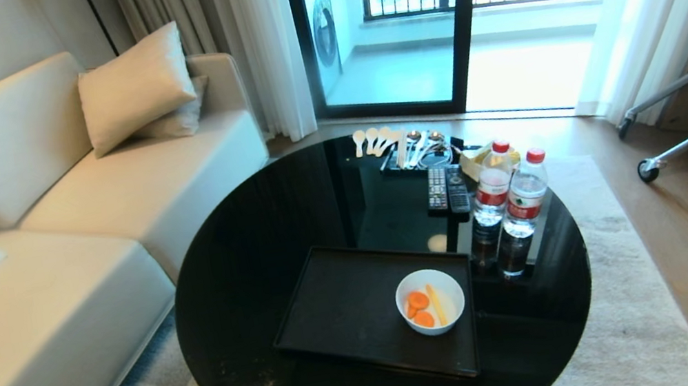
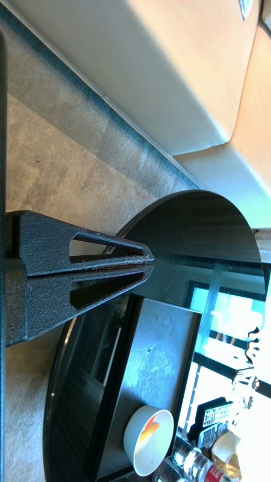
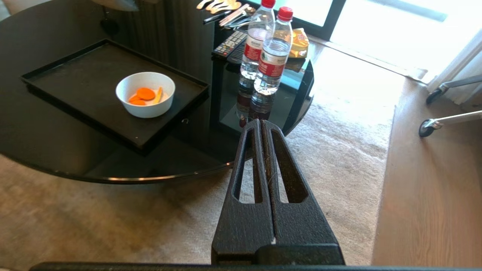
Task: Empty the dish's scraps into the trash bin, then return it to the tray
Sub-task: Pick up the bowl with leftover food
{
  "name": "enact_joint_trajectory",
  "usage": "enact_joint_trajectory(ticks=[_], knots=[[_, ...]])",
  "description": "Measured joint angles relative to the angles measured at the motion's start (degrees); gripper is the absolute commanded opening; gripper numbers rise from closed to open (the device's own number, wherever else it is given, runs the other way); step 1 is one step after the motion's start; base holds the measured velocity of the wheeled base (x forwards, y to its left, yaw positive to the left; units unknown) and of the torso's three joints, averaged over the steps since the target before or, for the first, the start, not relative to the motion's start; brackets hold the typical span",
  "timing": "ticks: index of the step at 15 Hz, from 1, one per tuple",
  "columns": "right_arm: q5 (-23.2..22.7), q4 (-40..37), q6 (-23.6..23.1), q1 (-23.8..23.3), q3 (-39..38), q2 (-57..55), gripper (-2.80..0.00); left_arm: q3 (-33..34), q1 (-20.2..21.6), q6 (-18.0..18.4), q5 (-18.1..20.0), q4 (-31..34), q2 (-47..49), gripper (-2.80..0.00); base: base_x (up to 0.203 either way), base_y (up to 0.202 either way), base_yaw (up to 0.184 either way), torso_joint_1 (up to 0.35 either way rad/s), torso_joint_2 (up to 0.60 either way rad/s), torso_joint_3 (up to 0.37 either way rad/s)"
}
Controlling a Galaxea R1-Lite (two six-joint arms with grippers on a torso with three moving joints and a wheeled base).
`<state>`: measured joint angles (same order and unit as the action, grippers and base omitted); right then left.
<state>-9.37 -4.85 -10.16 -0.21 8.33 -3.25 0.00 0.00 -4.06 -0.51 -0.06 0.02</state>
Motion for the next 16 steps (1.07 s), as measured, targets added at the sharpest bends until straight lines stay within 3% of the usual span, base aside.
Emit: enact_joint_trajectory(ticks=[3, 9, 13, 16], knots=[[-0.9, -4.3, -0.7, 0.0, 9.4, -10.3, -2.80, 0.0, 0.0, 0.0, 0.0, 0.0, 0.0, -2.80, 0.000, 0.000, 0.000, 0.000, 0.00, 0.000], [-1.3, -5.7, -1.7, 1.3, 34.7, -41.9, -2.80, 0.0, 0.0, 0.0, 0.0, 0.0, 0.0, -2.80, 0.000, 0.000, 0.000, 0.000, 0.00, 0.000], [-1.1, -5.8, -0.1, 8.7, 47.4, -61.8, -2.80, 0.0, 0.0, 0.0, 0.0, 0.0, 0.0, -2.80, 0.000, 0.000, 0.000, 0.000, 0.00, 0.000], [0.8, -5.8, 5.8, 17.4, 53.5, -74.4, -2.80, 0.0, 0.0, 0.0, 0.0, 0.0, 0.0, -2.80, 0.000, 0.000, 0.000, 0.000, 0.00, 0.000]])
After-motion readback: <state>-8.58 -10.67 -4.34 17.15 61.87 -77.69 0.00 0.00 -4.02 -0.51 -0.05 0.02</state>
